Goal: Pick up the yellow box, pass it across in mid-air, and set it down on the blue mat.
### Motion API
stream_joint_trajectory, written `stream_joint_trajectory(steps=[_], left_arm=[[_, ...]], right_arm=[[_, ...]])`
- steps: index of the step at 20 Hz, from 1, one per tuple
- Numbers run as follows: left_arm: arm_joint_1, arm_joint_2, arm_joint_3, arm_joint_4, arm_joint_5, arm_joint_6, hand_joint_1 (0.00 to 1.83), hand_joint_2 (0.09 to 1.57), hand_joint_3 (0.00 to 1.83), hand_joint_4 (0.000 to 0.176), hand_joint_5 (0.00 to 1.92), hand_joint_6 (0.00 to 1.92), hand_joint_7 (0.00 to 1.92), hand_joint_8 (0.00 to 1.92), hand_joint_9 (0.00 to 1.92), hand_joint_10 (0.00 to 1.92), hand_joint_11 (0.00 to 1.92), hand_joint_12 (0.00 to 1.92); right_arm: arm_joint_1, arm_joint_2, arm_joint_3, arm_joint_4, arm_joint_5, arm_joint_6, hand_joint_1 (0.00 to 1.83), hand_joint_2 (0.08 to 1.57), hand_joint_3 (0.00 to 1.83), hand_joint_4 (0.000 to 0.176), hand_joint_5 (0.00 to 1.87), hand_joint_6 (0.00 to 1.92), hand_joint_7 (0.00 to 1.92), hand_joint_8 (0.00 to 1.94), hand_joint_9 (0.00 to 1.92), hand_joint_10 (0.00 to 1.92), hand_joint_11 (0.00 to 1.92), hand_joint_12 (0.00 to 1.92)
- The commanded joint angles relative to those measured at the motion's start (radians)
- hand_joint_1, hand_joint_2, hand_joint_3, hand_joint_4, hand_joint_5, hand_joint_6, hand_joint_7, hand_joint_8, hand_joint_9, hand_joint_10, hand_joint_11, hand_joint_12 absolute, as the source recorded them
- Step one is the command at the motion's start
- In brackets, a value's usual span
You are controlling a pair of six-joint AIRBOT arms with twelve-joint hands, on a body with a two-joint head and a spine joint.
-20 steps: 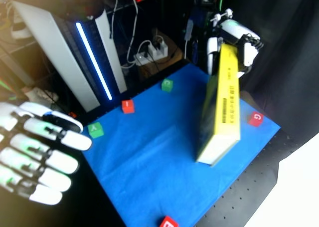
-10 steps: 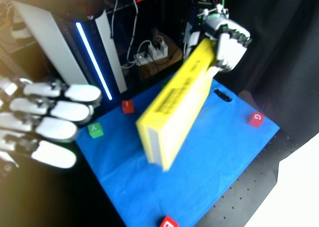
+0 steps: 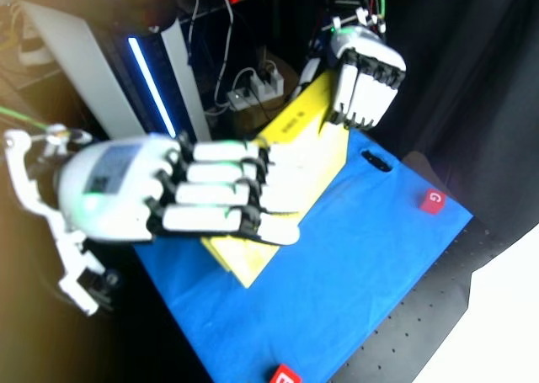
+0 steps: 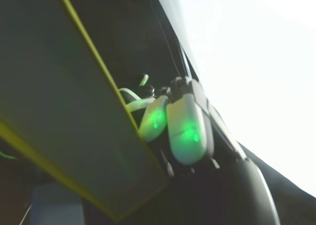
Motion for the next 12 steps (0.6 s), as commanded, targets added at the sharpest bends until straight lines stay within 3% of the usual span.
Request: stream_joint_trajectory(steps=[1, 2, 3, 4, 5, 6, 7, 8, 9, 10, 11, 12], left_arm=[[-0.020, -0.005, 0.000, 0.018, -0.146, -0.025, 1.04, 1.18, 0.00, 0.000, 1.20, 1.92, 1.36, 1.92, 1.52, 1.92, 1.63, 1.92], [-0.028, -0.006, 0.000, 0.030, -0.154, -0.029, 1.08, 1.17, 0.00, 0.000, 1.18, 1.92, 1.36, 1.92, 1.52, 1.92, 1.63, 1.92], [-0.037, -0.007, -0.001, 0.044, -0.165, -0.031, 1.08, 1.18, 0.00, 0.000, 1.19, 1.92, 1.36, 1.92, 1.52, 1.92, 1.63, 1.92], [-0.041, -0.007, -0.003, 0.055, -0.178, -0.031, 1.04, 1.18, 0.00, 0.000, 1.20, 1.92, 1.36, 1.92, 1.52, 1.92, 1.63, 1.92], [-0.042, -0.007, -0.005, 0.060, -0.192, -0.031, 1.08, 1.17, 0.00, 0.000, 1.18, 1.92, 1.36, 1.92, 1.52, 1.92, 1.63, 1.92], [-0.042, -0.007, -0.006, 0.062, -0.207, -0.031, 1.08, 1.18, 0.00, 0.000, 1.19, 1.92, 1.36, 1.92, 1.52, 1.92, 1.63, 1.92], [-0.042, -0.007, -0.006, 0.063, -0.221, -0.031, 1.04, 1.18, 0.00, 0.000, 1.20, 1.92, 1.36, 1.92, 1.52, 1.92, 1.63, 1.92], [-0.042, -0.006, -0.007, 0.064, -0.231, -0.031, 1.08, 1.17, 0.00, 0.000, 1.18, 1.92, 1.36, 1.92, 1.52, 1.92, 1.63, 1.92], [-0.042, -0.004, -0.007, 0.064, -0.238, -0.031, 1.08, 1.18, 0.00, 0.000, 1.19, 1.92, 1.36, 1.92, 1.52, 1.92, 1.63, 1.92], [-0.042, -0.001, -0.008, 0.064, -0.246, -0.031, 1.04, 1.18, 0.00, 0.000, 1.20, 1.92, 1.36, 1.92, 1.52, 1.92, 1.63, 1.92], [-0.042, 0.001, -0.008, 0.064, -0.252, -0.031, 1.08, 1.17, 0.00, 0.000, 1.18, 1.92, 1.36, 1.92, 1.52, 1.92, 1.63, 1.92], [-0.042, 0.003, -0.009, 0.064, -0.253, -0.031, 1.08, 1.18, 0.00, 0.000, 1.19, 1.92, 1.36, 1.92, 1.52, 1.92, 1.63, 1.92]], right_arm=[[0.022, -0.012, 0.002, 0.006, 0.073, 0.001, 0.60, 1.15, 0.00, 0.000, 0.10, 0.02, 0.13, 0.02, 0.16, 0.00, 0.01, 0.55], [0.031, -0.023, 0.011, 0.002, 0.050, 0.001, 0.69, 1.17, 0.00, 0.000, 0.24, 0.07, 0.32, 0.07, 0.35, 0.09, 0.00, 1.19], [0.042, -0.033, 0.018, -0.004, 0.028, 0.001, 0.90, 1.17, 0.01, 0.000, 0.47, 0.43, 0.57, 0.55, 0.52, 1.11, 0.29, 1.77], [0.053, -0.044, 0.027, -0.012, 0.002, 0.001, 1.13, 1.23, 0.05, 0.000, 0.61, 1.14, 0.73, 1.41, 0.83, 1.72, 0.84, 1.89], [0.059, -0.054, 0.035, -0.013, -0.014, 0.001, 1.07, 1.27, 0.06, 0.000, 0.65, 1.46, 0.90, 1.83, 1.08, 1.88, 1.16, 1.92], [0.064, -0.062, 0.045, -0.013, -0.034, 0.001, 1.07, 1.26, 0.06, 0.000, 0.67, 1.52, 1.04, 1.92, 1.22, 1.91, 1.34, 1.92], [0.066, -0.067, 0.052, -0.013, -0.050, 0.001, 1.09, 1.24, 0.06, 0.000, 0.71, 1.46, 1.00, 1.94, 1.18, 1.92, 1.31, 1.92], [0.067, -0.070, 0.056, -0.013, -0.062, 0.001, 1.07, 1.25, 0.08, 0.000, 0.67, 1.53, 1.04, 1.94, 1.22, 1.92, 1.36, 1.92], [0.067, -0.071, 0.059, -0.013, -0.071, 0.001, 1.08, 1.04, 0.52, 0.000, 0.70, 1.59, 1.21, 1.94, 1.38, 1.92, 1.51, 1.92], [0.067, -0.073, 0.064, -0.013, -0.078, 0.001, 1.08, 0.96, 0.68, 0.000, 0.73, 1.60, 1.23, 1.94, 1.38, 1.92, 1.48, 1.92], [0.068, -0.074, 0.068, -0.012, -0.083, 0.001, 1.07, 0.95, 0.72, 0.000, 0.72, 1.63, 1.23, 1.94, 1.36, 1.92, 1.46, 1.92], [0.071, -0.075, 0.072, -0.012, -0.088, 0.001, 1.09, 1.03, 0.48, 0.000, 0.74, 1.49, 1.12, 1.94, 1.29, 1.92, 1.40, 1.92]])
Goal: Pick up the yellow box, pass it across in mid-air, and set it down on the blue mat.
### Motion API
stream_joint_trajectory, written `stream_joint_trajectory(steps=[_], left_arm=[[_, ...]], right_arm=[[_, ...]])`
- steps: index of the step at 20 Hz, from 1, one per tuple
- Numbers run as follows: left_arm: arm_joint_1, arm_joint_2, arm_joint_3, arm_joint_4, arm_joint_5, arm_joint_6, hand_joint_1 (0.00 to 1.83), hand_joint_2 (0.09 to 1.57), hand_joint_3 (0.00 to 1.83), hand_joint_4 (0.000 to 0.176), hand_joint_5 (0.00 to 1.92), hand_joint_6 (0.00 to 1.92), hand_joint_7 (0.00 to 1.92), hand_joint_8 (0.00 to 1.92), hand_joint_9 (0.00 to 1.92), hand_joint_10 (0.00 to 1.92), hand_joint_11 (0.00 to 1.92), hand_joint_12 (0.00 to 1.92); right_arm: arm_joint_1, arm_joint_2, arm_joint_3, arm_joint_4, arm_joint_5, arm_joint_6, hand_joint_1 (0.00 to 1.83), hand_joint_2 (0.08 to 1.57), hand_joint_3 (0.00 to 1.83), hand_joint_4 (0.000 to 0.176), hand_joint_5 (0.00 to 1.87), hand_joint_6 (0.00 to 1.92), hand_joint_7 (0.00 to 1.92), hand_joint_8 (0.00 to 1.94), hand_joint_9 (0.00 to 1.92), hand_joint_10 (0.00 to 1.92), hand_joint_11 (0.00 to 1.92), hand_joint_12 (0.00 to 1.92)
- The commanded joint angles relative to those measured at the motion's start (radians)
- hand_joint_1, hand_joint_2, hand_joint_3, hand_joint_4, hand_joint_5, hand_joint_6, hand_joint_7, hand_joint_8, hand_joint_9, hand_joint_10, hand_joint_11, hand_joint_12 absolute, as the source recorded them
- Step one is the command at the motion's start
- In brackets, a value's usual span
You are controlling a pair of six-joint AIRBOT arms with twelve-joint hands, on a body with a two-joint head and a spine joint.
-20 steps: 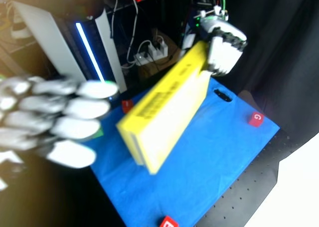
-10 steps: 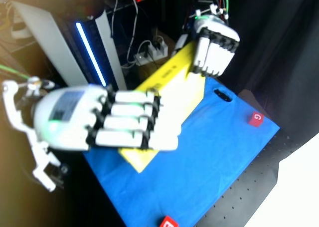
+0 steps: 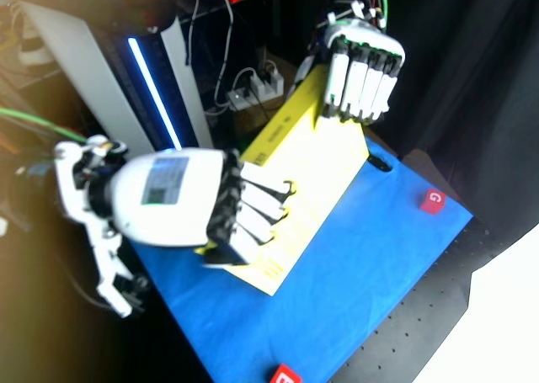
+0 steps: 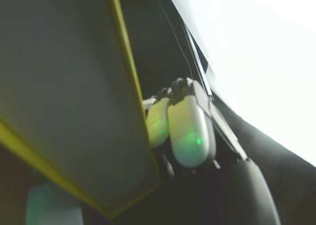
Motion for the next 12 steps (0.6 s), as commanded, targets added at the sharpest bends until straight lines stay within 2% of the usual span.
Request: stream_joint_trajectory(steps=[1, 2, 3, 4, 6, 7, 8, 10, 11, 12], left_arm=[[-0.018, 0.003, -0.012, 0.017, -0.197, -0.064, 1.07, 1.18, 0.00, 0.000, 1.20, 1.92, 1.36, 1.92, 1.52, 1.92, 1.63, 1.92], [-0.018, 0.005, -0.012, 0.017, -0.188, -0.064, 1.09, 1.17, 0.00, 0.000, 1.18, 1.92, 1.36, 1.92, 1.52, 1.92, 1.63, 1.92], [-0.018, 0.007, -0.012, 0.014, -0.178, -0.064, 1.08, 1.18, 0.00, 0.000, 1.19, 1.92, 1.36, 1.92, 1.52, 1.92, 1.63, 1.92], [-0.017, 0.007, -0.012, 0.009, -0.166, -0.064, 1.04, 1.18, 0.00, 0.000, 1.20, 1.92, 1.36, 1.92, 1.52, 1.92, 1.63, 1.92], [-0.009, 0.009, -0.013, 0.001, -0.155, -0.064, 1.08, 1.18, 0.00, 0.000, 1.19, 1.92, 1.36, 1.92, 1.52, 1.92, 1.63, 1.92], [-0.004, 0.011, -0.013, -0.010, -0.155, -0.064, 1.04, 1.18, 0.00, 0.000, 1.20, 1.92, 1.36, 1.92, 1.52, 1.92, 1.63, 1.92], [0.001, 0.013, -0.013, -0.018, -0.155, -0.063, 1.08, 1.17, 0.00, 0.000, 1.18, 1.92, 1.36, 1.92, 1.52, 1.92, 1.63, 1.92], [0.023, 0.023, -0.016, -0.051, -0.167, -0.058, 1.07, 1.18, 0.00, 0.000, 1.20, 1.92, 1.36, 1.92, 1.52, 1.92, 1.63, 1.92], [0.033, 0.028, -0.020, -0.068, -0.173, -0.050, 0.65, 1.11, 0.00, 0.063, 0.29, 0.47, 0.27, 0.48, 0.30, 0.38, 0.33, 1.62], [0.045, 0.034, -0.024, -0.085, -0.176, -0.040, 0.43, 1.14, 0.02, 0.136, 0.06, 0.09, 0.05, 0.09, 0.06, 0.08, 0.06, 0.39]], right_arm=[[0.011, -0.001, 0.017, 0.028, 0.045, -0.034, 1.03, 0.97, 0.81, 0.000, 0.66, 1.78, 1.18, 1.94, 1.34, 1.92, 1.43, 1.92], [0.018, -0.001, 0.020, 0.028, 0.045, -0.034, 1.35, 0.90, 0.78, 0.000, 1.08, 1.89, 1.37, 1.94, 1.48, 1.92, 1.57, 1.92], [0.025, 0.000, 0.021, 0.027, 0.045, -0.034, 1.44, 0.88, 0.75, 0.000, 1.26, 1.92, 1.46, 1.94, 1.56, 1.92, 1.64, 1.92], [0.033, 0.001, 0.021, 0.027, 0.045, -0.034, 1.45, 0.92, 0.70, 0.000, 1.26, 1.92, 1.48, 1.94, 1.58, 1.92, 1.67, 1.92], [0.049, 0.009, 0.017, 0.026, 0.046, -0.035, 1.46, 0.94, 0.59, 0.000, 1.23, 1.92, 1.46, 1.94, 1.57, 1.92, 1.67, 1.92], [0.053, 0.017, 0.011, 0.024, 0.047, -0.035, 1.48, 0.90, 0.64, 0.000, 1.25, 1.92, 1.47, 1.94, 1.58, 1.92, 1.68, 1.92], [0.055, 0.022, 0.007, 0.024, 0.048, -0.035, 1.49, 0.88, 0.65, 0.000, 1.26, 1.92, 1.46, 1.94, 1.58, 1.92, 1.67, 1.92], [0.066, 0.043, -0.007, 0.015, 0.058, -0.039, 1.53, 0.88, 0.61, 0.000, 1.25, 1.92, 1.46, 1.94, 1.57, 1.92, 1.66, 1.92], [0.069, 0.049, -0.012, 0.014, 0.061, -0.041, 1.52, 0.92, 0.55, 0.000, 1.18, 1.92, 1.41, 1.94, 1.54, 1.92, 1.63, 1.92], [0.069, 0.056, -0.017, 0.013, 0.066, -0.043, 1.49, 0.95, 0.50, 0.000, 1.13, 1.92, 1.37, 1.94, 1.51, 1.92, 1.60, 1.92]])
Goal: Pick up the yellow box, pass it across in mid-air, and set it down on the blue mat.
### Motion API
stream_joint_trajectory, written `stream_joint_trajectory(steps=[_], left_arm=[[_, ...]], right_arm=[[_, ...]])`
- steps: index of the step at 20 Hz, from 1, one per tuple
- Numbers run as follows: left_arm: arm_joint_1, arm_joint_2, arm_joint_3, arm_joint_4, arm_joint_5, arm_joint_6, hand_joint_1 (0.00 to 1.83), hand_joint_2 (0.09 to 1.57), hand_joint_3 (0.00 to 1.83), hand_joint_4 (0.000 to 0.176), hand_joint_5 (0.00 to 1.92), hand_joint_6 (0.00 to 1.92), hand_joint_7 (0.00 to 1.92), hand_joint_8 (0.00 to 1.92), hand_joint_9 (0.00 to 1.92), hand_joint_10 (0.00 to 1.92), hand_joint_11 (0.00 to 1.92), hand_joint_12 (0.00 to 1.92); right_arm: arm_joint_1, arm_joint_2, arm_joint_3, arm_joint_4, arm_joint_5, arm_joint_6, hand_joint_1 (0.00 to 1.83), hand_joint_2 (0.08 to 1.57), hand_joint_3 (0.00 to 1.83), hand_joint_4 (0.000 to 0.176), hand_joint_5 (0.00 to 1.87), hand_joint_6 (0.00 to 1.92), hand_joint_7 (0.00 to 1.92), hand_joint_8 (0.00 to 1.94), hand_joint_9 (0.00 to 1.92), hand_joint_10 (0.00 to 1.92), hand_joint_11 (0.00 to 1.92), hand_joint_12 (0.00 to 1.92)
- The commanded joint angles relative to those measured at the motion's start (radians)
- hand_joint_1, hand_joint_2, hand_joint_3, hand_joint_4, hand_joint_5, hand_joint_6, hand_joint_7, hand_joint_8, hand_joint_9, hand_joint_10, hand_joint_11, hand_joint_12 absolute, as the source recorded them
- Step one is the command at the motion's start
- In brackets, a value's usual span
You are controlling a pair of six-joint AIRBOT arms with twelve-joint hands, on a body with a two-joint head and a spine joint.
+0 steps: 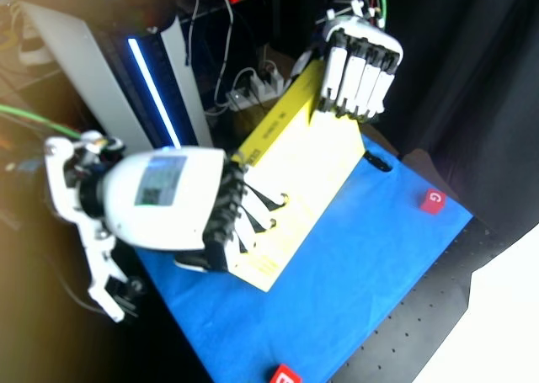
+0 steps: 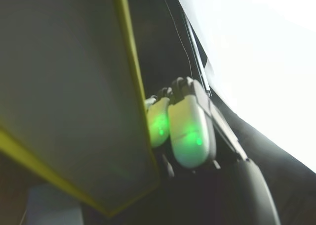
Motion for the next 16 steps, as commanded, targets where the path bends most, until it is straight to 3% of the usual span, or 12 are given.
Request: stream_joint_trajectory(steps=[1, 2, 3, 4, 6, 7, 8, 9, 10, 12, 14, 16], left_arm=[[-0.005, 0.011, -0.002, -0.036, -0.147, 0.002, 0.42, 1.12, 0.01, 0.108, 0.01, 0.02, 0.01, 0.02, 0.01, 0.01, 0.01, 0.08], [0.003, 0.015, -0.004, -0.048, -0.150, 0.005, 0.46, 1.12, 0.01, 0.121, 0.00, 0.00, 0.00, 0.00, 0.00, 0.00, 0.00, 0.01], [0.009, 0.018, -0.005, -0.057, -0.153, 0.006, 0.46, 1.12, 0.00, 0.112, 0.00, 0.00, 0.00, 0.00, 0.00, 0.00, 0.00, 0.00], [0.017, 0.023, -0.008, -0.069, -0.159, 0.011, 0.47, 1.11, 0.00, 0.120, 0.00, 0.00, 0.00, 0.00, 0.00, 0.00, 0.00, 0.00], [0.031, 0.031, -0.014, -0.086, -0.171, 0.019, 0.51, 1.10, 0.00, 0.096, 0.00, 0.00, 0.00, 0.00, 0.00, 0.00, 0.00, 0.00], [0.039, 0.036, -0.018, -0.094, -0.178, 0.023, 0.57, 1.11, 0.00, 0.068, 0.00, 0.00, 0.00, 0.00, 0.00, 0.00, 0.00, 0.00], [0.047, 0.041, -0.021, -0.103, -0.185, 0.026, 0.56, 1.12, 0.00, 0.060, 0.00, 0.00, 0.00, 0.00, 0.00, 0.00, 0.00, 0.00], [0.057, 0.049, -0.026, -0.116, -0.194, 0.029, 0.49, 1.11, 0.00, 0.066, 0.00, 0.00, 0.00, 0.00, 0.00, 0.00, 0.00, 0.00], [0.069, 0.055, -0.030, -0.129, -0.203, 0.035, 0.47, 1.11, 0.00, 0.060, 0.00, 0.00, 0.00, 0.00, 0.00, 0.00, 0.00, 0.00], [0.101, 0.071, -0.040, -0.169, -0.233, 0.041, 0.50, 1.12, 0.00, 0.063, 0.00, 0.00, 0.00, 0.00, 0.00, 0.00, 0.00, 0.00], [0.154, 0.093, -0.057, -0.224, -0.288, 0.046, 0.50, 1.12, 0.00, 0.092, 0.00, 0.00, 0.00, 0.00, 0.00, 0.00, 0.00, 0.00], [0.216, 0.118, -0.077, -0.278, -0.349, 0.049, 0.49, 1.13, 0.01, 0.095, 0.00, 0.00, 0.00, 0.00, 0.00, 0.00, 0.00, 0.00]], right_arm=[[0.019, 0.018, 0.007, 0.035, 0.114, -0.011, 1.49, 0.95, 0.48, 0.000, 1.11, 1.92, 1.33, 1.94, 1.46, 1.92, 1.56, 1.92], [0.019, 0.029, 0.001, 0.035, 0.119, -0.012, 1.48, 0.95, 0.48, 0.000, 1.11, 1.92, 1.32, 1.94, 1.46, 1.92, 1.55, 1.92], [0.019, 0.038, -0.005, 0.035, 0.125, -0.012, 1.47, 0.96, 0.48, 0.000, 1.06, 1.92, 1.29, 1.94, 1.44, 1.92, 1.54, 1.92], [0.019, 0.049, -0.012, 0.035, 0.132, -0.013, 1.46, 0.98, 0.44, 0.000, 1.03, 1.92, 1.25, 1.94, 1.42, 1.92, 1.52, 1.92], [0.019, 0.061, -0.018, 0.035, 0.141, -0.013, 1.43, 0.98, 0.43, 0.000, 1.08, 1.92, 1.29, 1.94, 1.44, 1.92, 1.53, 1.92], [0.019, 0.069, -0.022, 0.035, 0.144, -0.013, 1.41, 0.99, 0.42, 0.000, 1.12, 1.92, 1.33, 1.94, 1.48, 1.92, 1.58, 1.92], [0.019, 0.077, -0.026, 0.035, 0.146, -0.013, 1.44, 0.99, 0.42, 0.000, 1.13, 1.92, 1.35, 1.94, 1.49, 1.92, 1.59, 1.92], [0.019, 0.077, -0.036, 0.035, 0.150, -0.013, 1.52, 0.98, 0.42, 0.000, 1.14, 1.92, 1.35, 1.94, 1.49, 1.92, 1.59, 1.92], [0.019, 0.077, -0.048, 0.035, 0.156, -0.013, 1.56, 1.00, 0.37, 0.000, 1.09, 1.92, 1.32, 1.94, 1.47, 1.92, 1.57, 1.92], [0.018, 0.123, -0.077, 0.035, 0.166, -0.013, 1.59, 1.03, 0.29, 0.000, 1.14, 1.92, 1.35, 1.94, 1.48, 1.92, 1.56, 1.92], [0.017, 0.179, -0.110, 0.035, 0.166, -0.013, 1.60, 1.08, 0.18, 0.000, 1.12, 1.92, 1.38, 1.94, 1.52, 1.92, 1.61, 1.92], [-0.002, 0.214, -0.131, 0.035, 0.166, -0.014, 1.59, 1.12, 0.13, 0.000, 1.09, 1.92, 1.35, 1.94, 1.49, 1.92, 1.58, 1.92]])
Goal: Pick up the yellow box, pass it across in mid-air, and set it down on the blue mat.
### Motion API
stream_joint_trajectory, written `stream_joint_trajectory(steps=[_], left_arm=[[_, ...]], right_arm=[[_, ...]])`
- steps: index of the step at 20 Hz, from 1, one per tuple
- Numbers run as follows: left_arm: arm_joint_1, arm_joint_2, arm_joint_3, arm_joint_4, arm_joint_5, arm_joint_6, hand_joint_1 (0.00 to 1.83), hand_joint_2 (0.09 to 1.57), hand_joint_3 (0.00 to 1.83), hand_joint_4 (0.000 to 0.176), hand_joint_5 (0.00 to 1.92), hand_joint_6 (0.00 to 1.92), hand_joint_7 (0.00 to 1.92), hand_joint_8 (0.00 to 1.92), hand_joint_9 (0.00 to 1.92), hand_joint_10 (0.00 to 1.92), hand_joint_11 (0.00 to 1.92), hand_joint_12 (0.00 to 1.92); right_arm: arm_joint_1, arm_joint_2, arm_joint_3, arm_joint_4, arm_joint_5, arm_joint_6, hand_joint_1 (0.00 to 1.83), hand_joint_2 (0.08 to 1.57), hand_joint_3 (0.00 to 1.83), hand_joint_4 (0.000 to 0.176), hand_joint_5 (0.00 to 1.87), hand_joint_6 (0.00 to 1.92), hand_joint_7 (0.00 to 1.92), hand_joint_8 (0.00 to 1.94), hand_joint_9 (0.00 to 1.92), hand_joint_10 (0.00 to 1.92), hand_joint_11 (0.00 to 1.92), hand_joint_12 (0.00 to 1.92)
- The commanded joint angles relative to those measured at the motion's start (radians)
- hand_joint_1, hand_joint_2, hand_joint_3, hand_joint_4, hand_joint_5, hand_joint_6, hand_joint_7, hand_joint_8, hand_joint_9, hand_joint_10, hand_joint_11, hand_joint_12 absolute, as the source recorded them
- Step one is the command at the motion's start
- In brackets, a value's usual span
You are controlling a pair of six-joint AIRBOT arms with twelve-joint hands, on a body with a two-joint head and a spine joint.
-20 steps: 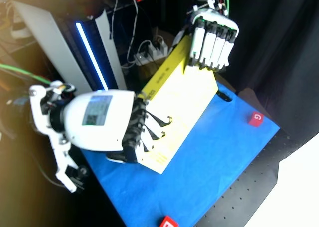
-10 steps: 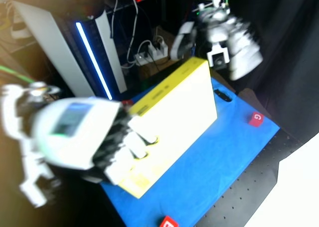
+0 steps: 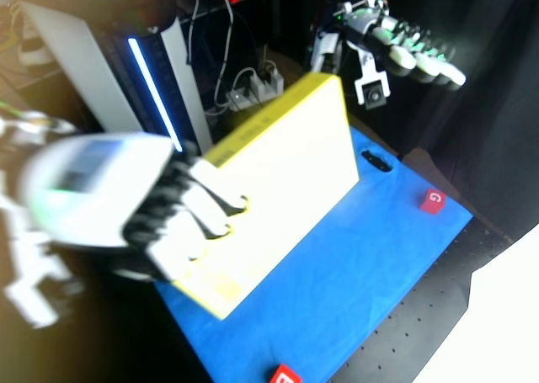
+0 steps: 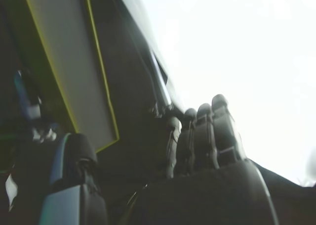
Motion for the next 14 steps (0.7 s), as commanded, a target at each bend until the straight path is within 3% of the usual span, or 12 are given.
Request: stream_joint_trajectory(steps=[1, 5, 6, 7, 11, 13, 14], left_arm=[[0.014, 0.011, -0.007, -0.004, -0.186, -0.003, 0.53, 1.13, 0.01, 0.117, 0.00, 0.00, 0.00, 0.00, 0.00, 0.00, 0.00, 0.00], [0.109, 0.037, -0.040, -0.104, -0.295, 0.000, 0.45, 1.11, 0.00, 0.148, 0.00, 0.00, 0.00, 0.00, 0.00, 0.00, 0.00, 0.00], [0.109, 0.037, -0.039, -0.106, -0.295, 0.001, 0.43, 1.12, 0.00, 0.148, 0.00, 0.00, 0.00, 0.00, 0.00, 0.00, 0.00, 0.00], [0.109, 0.037, -0.040, -0.107, -0.295, 0.001, 0.42, 1.14, 0.01, 0.134, 0.00, 0.00, 0.00, 0.00, 0.00, 0.00, 0.00, 0.00], [0.110, 0.034, -0.040, -0.116, -0.293, 0.001, 0.47, 1.18, 0.02, 0.128, 0.00, 0.00, 0.00, 0.00, 0.00, 0.00, 0.00, 0.00], [0.111, 0.033, -0.040, -0.117, -0.295, 0.001, 0.46, 1.18, 0.01, 0.125, 0.00, 0.00, 0.00, 0.00, 0.00, 0.00, 0.00, 0.00], [0.111, 0.033, -0.040, -0.117, -0.295, 0.001, 0.48, 1.20, 0.02, 0.118, 0.00, 0.00, 0.00, 0.00, 0.00, 0.00, 0.00, 0.00]], right_arm=[[0.000, 0.001, -0.008, 0.012, 0.115, 0.002, 1.59, 1.12, 0.08, 0.000, 1.07, 1.92, 1.33, 1.94, 1.46, 1.92, 1.55, 1.92], [-0.058, 0.019, -0.021, 0.041, 0.114, 0.002, 1.67, 1.12, 0.03, 0.000, 1.00, 1.92, 1.29, 1.94, 1.45, 1.92, 1.53, 1.92], [-0.069, 0.020, -0.022, 0.050, 0.113, 0.002, 1.64, 1.13, 0.03, 0.000, 0.97, 1.92, 1.25, 1.94, 1.40, 1.92, 1.49, 1.92], [-0.082, 0.020, -0.020, 0.069, 0.102, 0.002, 1.57, 1.16, 0.03, 0.000, 0.95, 1.92, 1.21, 1.94, 1.33, 1.92, 1.42, 1.92], [-0.090, -0.021, 0.014, 0.089, 0.018, 0.002, 1.54, 1.16, 0.02, 0.000, 0.98, 1.92, 1.25, 1.94, 1.37, 1.92, 1.48, 1.92], [-0.090, -0.047, 0.038, 0.102, -0.028, 0.002, 1.42, 1.17, 0.02, 0.000, 0.99, 1.92, 1.28, 1.94, 1.41, 1.92, 1.51, 1.92], [-0.090, -0.057, 0.047, 0.107, -0.045, 0.002, 1.29, 1.20, 0.03, 0.000, 0.82, 1.92, 1.08, 1.94, 1.23, 1.92, 1.34, 1.92]])
